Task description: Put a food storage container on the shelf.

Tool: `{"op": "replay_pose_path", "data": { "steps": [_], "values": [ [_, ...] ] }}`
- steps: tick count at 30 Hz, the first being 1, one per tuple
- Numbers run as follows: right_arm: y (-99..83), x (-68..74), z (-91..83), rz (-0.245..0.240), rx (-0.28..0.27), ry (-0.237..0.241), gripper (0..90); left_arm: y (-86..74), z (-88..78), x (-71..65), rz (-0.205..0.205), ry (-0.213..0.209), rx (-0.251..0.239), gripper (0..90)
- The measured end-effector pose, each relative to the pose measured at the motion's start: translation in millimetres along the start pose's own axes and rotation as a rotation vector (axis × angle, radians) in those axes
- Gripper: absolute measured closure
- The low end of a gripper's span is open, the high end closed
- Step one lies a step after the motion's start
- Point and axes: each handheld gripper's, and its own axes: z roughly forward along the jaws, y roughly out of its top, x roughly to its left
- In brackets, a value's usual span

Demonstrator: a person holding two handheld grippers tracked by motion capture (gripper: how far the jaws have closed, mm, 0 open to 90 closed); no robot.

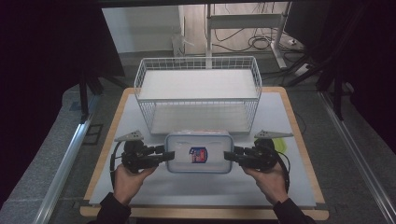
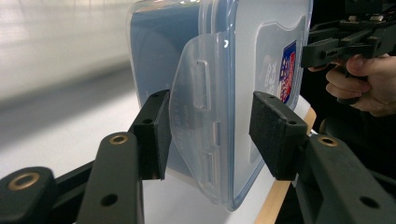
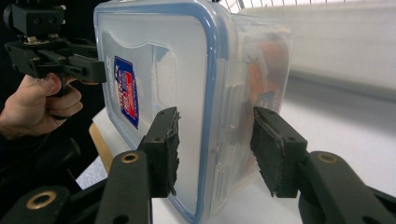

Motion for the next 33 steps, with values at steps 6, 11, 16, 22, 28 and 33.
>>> {"op": "replay_pose_path", "data": {
  "steps": [6, 11, 16, 22, 28, 33],
  "values": [
    [18.7, -2.2, -1.9, -0.007, -0.014, 0.009, 52.0, 21.7, -3.1, 0.9, 0.015, 0.008, -0.002, 49.7],
    [34.2, -3.2, -3.4, -0.007, -0.024, 0.008, 52.1, 37.7, -4.8, 1.7, 0.009, 0.010, -0.009, 49.6],
    [52.1, -2.4, -5.1, -0.012, -0.036, 0.005, 52.0, 52.9, -7.4, 3.4, 0.007, 0.012, -0.017, 49.7],
    [77.3, -0.1, -5.2, -0.028, -0.048, -0.001, 52.0, 72.1, -12.7, 7.3, 0.002, 0.013, -0.033, 49.7],
    [99.5, -1.3, -3.0, -0.029, -0.055, 0.007, 52.0, 93.1, -18.6, 10.7, 0.008, 0.021, -0.042, 49.7],
    [118.0, -2.9, -2.7, -0.027, -0.065, 0.017, 52.0, 112.8, -22.7, 14.5, 0.002, 0.018, -0.063, 49.9]
  ]
}}
